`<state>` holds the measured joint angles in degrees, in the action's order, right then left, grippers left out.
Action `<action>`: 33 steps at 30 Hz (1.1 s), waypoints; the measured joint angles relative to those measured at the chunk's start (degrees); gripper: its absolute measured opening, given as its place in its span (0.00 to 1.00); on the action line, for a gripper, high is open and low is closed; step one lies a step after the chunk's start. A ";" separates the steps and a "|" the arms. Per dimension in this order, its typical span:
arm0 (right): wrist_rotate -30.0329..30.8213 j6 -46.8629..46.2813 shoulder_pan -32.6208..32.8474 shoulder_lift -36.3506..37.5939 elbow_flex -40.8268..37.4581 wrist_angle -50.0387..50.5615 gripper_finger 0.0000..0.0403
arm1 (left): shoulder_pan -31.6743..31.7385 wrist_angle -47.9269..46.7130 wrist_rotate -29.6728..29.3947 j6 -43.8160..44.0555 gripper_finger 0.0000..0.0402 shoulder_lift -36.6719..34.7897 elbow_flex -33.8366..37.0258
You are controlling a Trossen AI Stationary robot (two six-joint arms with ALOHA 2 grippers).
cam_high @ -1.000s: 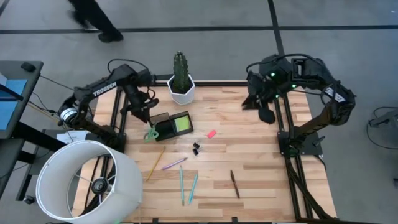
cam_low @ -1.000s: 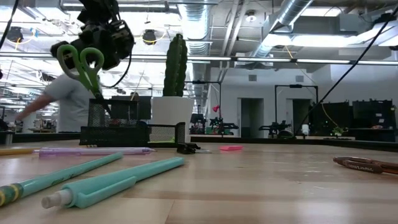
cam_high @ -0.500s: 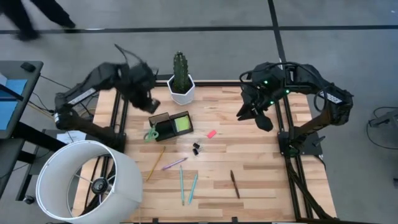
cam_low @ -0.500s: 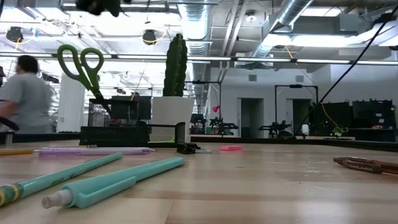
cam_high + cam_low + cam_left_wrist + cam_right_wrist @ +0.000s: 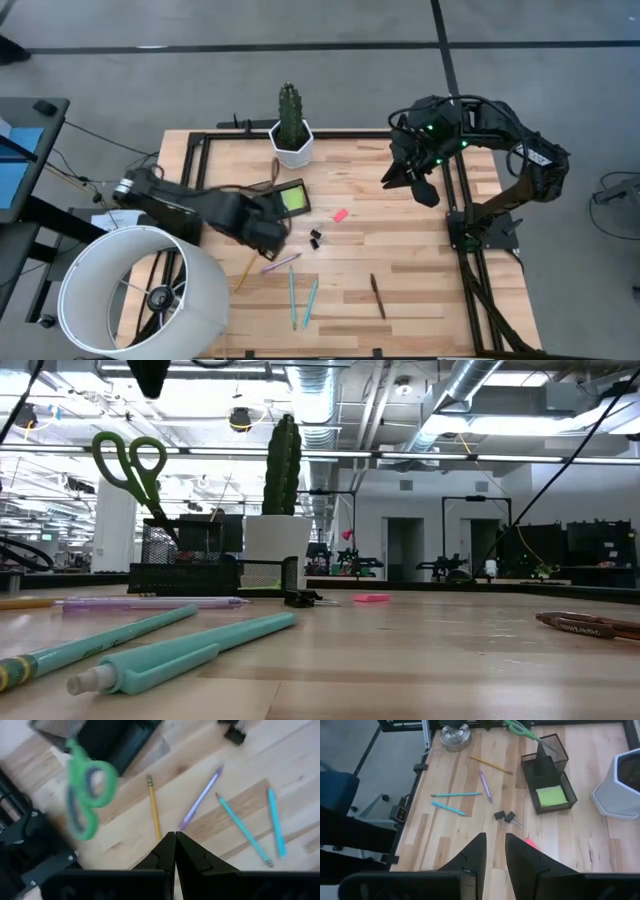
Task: Pick and place office supplies into organizer
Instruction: Put the green scissors into the black mesh organizer
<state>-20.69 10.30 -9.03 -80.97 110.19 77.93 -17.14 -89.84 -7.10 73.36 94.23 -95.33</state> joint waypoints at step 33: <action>-0.20 0.18 -0.51 0.00 0.02 1.13 0.16 | 10.21 -0.16 1.26 -21.68 0.00 -1.49 13.79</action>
<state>-20.88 10.48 -9.54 -80.97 110.21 79.06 -6.93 -90.00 -5.84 51.68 92.75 -81.54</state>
